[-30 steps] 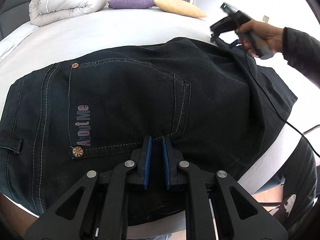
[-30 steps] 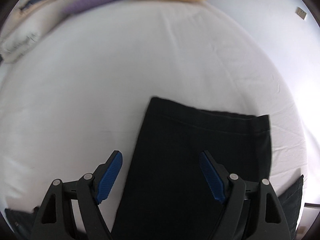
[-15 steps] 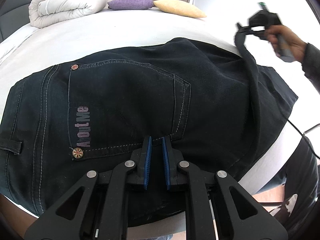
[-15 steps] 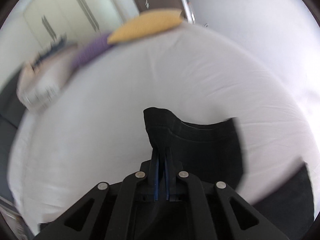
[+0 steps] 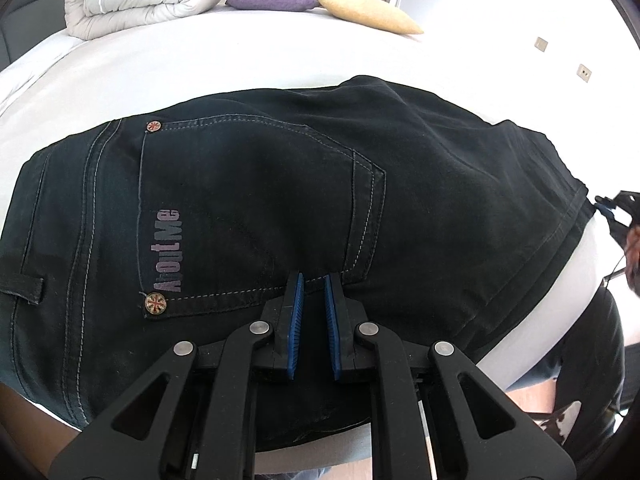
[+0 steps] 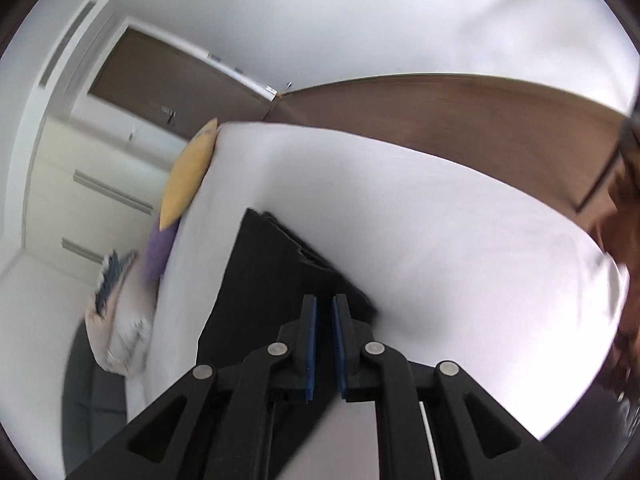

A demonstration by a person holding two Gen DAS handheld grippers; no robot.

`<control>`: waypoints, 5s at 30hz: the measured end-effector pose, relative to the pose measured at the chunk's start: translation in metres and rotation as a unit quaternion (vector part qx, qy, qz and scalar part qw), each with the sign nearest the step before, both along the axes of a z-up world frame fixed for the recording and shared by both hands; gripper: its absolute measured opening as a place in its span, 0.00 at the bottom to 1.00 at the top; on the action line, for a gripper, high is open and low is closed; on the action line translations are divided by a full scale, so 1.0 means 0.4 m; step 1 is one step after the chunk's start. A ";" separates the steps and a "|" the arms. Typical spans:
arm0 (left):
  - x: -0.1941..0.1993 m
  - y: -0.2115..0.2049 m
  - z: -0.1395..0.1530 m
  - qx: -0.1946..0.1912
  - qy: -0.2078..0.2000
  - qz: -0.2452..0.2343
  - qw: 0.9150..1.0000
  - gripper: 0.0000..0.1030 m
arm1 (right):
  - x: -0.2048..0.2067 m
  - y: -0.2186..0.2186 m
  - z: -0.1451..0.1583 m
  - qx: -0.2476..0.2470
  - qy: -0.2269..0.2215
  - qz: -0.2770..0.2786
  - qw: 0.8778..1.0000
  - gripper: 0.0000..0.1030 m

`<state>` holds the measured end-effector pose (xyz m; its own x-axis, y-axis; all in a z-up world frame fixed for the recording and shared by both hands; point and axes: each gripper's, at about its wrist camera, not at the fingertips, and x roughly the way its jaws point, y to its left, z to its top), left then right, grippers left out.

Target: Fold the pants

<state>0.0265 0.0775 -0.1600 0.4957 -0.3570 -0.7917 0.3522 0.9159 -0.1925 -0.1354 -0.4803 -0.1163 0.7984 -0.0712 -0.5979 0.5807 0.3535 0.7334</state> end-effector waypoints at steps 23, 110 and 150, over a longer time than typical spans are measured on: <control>0.005 -0.008 -0.001 0.011 0.006 0.010 1.000 0.11 | 0.095 -0.002 -0.106 0.108 -0.039 0.006 0.993 0.04; -0.050 0.082 0.073 0.027 0.005 -0.011 1.000 0.11 | 0.075 0.293 -0.142 0.142 -0.015 0.186 0.972 0.19; 0.256 -0.169 0.000 -0.039 0.007 -0.064 0.997 0.11 | 0.267 -0.097 -0.005 -0.021 0.014 0.023 0.999 0.02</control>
<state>0.1288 0.0098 -0.1601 0.4306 -0.4777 -0.7657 0.4613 0.8457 -0.2682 -0.0285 -0.5193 -0.1181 0.7839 -0.0607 -0.6179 0.5841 0.4097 0.7007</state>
